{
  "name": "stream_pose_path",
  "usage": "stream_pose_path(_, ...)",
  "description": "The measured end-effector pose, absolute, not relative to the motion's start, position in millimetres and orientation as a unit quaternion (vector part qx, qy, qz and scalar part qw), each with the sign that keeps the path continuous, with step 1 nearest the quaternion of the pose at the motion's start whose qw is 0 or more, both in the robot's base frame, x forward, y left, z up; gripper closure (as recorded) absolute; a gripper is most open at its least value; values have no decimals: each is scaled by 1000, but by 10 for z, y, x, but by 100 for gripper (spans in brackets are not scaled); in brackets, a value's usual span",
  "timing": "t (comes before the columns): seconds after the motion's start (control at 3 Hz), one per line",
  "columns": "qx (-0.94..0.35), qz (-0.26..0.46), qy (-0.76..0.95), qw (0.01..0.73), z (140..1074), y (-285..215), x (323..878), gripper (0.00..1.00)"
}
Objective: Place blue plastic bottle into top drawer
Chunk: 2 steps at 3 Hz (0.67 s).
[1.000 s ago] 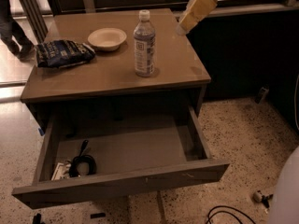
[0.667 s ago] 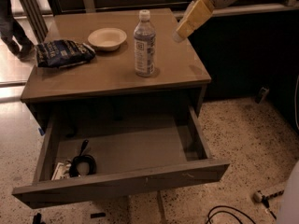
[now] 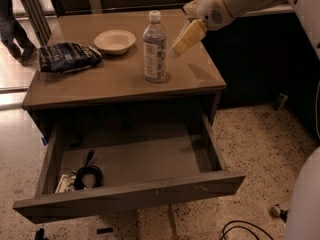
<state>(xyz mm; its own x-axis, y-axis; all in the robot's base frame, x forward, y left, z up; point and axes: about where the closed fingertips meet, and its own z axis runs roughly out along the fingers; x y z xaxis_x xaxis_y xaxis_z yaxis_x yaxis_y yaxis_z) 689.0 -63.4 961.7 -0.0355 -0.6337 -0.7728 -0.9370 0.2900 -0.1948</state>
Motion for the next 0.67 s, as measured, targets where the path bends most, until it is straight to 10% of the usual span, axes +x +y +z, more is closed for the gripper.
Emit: stream_pose_path(0.67,-577,209,678,404,9349,-341,7149,0)
